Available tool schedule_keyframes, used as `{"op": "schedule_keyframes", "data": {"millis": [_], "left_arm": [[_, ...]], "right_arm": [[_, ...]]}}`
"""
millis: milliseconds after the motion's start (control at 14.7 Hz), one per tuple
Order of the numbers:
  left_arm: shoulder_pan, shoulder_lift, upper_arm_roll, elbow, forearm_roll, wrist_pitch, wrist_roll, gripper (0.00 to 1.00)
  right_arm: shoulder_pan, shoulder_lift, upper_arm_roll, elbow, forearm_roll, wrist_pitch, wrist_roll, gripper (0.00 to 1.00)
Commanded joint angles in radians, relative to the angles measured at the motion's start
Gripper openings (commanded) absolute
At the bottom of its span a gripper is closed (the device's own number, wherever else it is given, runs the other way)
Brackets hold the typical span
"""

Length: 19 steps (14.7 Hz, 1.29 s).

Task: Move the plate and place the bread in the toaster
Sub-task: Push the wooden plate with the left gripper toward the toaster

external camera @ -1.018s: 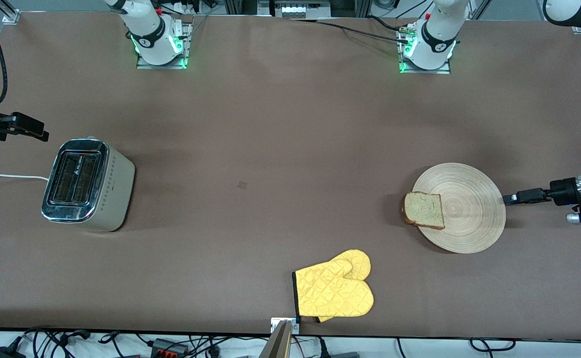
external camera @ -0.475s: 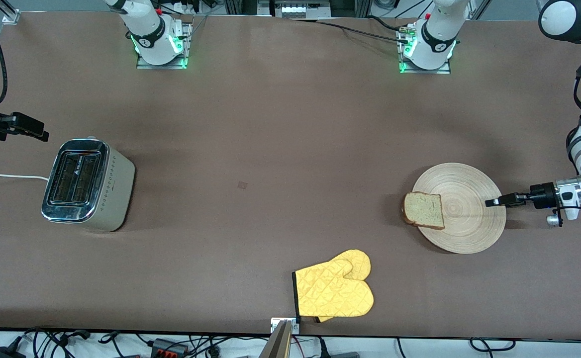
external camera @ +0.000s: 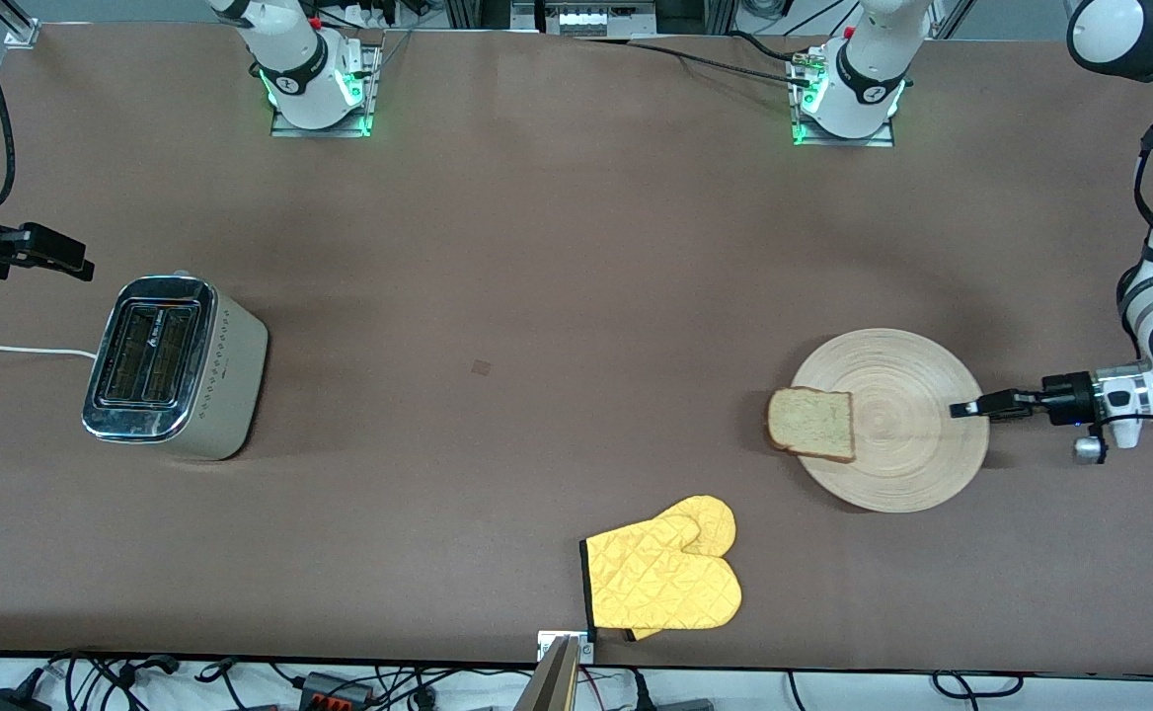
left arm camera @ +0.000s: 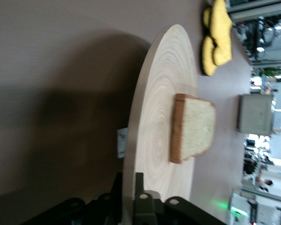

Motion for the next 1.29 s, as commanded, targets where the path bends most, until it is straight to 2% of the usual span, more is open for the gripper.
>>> {"op": "schedule_keyframes", "data": {"millis": [0,271,407,679,814,950,1086,1221], "left_arm": [[-0.002,-0.015,-0.102,-0.012,-0.001,-0.05,-0.024,0.01],[-0.097,-0.012,-0.175,-0.019,-0.024,-0.073,-0.131,0.01],[-0.179,-0.009,-0.195,-0.019,-0.043,-0.063,-0.209,0.01],[-0.363,-0.006,-0.198,-0.089,-0.219,0.145,-0.208,0.01],[-0.432,-0.006,-0.201,-0.123,-0.247,0.253,-0.207,0.01],[-0.482,0.0,-0.202,-0.129,-0.277,0.296,-0.172,0.01],[-0.523,0.02,-0.201,-0.14,-0.373,0.316,-0.097,0.01],[-0.563,0.041,-0.201,-0.151,-0.414,0.396,-0.052,0.01]], "right_arm": [[0.0,0.008,0.002,0.023,-0.015,-0.016,-0.006,1.0],[0.0,0.007,0.002,0.023,-0.014,-0.014,-0.007,1.0],[-0.004,0.01,0.002,0.02,-0.014,-0.014,-0.006,1.0],[-0.001,0.025,0.002,0.019,-0.014,-0.016,0.0,1.0],[0.0,0.028,0.002,0.014,-0.012,-0.022,0.008,1.0],[-0.002,0.036,0.002,0.011,-0.011,-0.047,0.014,1.0],[-0.007,0.062,0.001,0.011,-0.008,-0.056,0.016,1.0],[-0.01,0.102,0.001,0.017,0.003,-0.033,0.016,1.0]]}}
